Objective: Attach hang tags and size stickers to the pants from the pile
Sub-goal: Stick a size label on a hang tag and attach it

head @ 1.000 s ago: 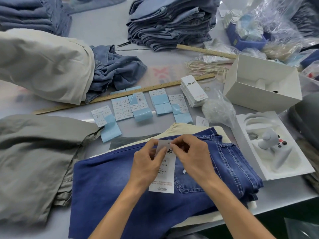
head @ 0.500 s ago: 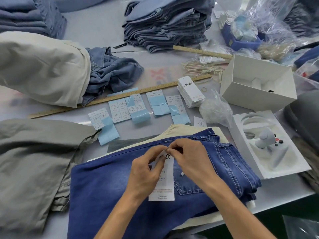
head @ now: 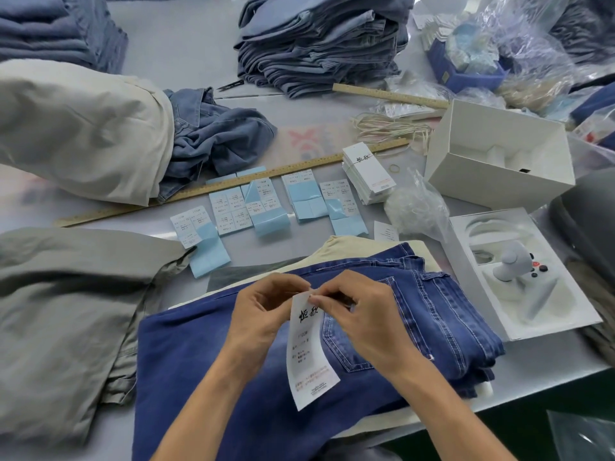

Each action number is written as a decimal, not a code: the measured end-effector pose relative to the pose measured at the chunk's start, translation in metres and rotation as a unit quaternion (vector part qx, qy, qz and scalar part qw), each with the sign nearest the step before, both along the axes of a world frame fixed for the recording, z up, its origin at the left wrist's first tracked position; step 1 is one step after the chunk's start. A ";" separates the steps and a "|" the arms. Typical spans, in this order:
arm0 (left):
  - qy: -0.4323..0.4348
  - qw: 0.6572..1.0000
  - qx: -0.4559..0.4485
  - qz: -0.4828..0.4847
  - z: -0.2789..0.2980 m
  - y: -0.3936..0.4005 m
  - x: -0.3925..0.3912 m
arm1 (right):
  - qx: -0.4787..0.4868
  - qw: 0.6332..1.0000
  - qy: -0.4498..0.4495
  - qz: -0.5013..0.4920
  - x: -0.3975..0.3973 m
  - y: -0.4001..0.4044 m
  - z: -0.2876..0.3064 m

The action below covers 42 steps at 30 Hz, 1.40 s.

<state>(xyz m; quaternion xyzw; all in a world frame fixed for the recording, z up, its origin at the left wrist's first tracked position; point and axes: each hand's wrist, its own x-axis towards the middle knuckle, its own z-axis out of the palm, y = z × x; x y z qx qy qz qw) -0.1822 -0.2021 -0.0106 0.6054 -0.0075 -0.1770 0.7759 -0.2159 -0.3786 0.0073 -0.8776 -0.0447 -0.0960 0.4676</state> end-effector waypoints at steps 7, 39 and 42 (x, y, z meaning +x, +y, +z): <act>-0.116 0.987 0.093 -0.054 0.010 -0.001 0.008 | 0.063 0.996 0.050 -0.036 -0.001 -0.004 -0.004; -0.306 0.854 0.299 -0.295 -0.004 -0.199 0.076 | 0.421 0.787 0.233 -0.386 -0.018 -0.113 0.005; -0.345 0.741 0.434 -0.379 -0.011 -0.221 0.077 | 0.410 0.778 0.290 -0.378 -0.020 -0.131 -0.002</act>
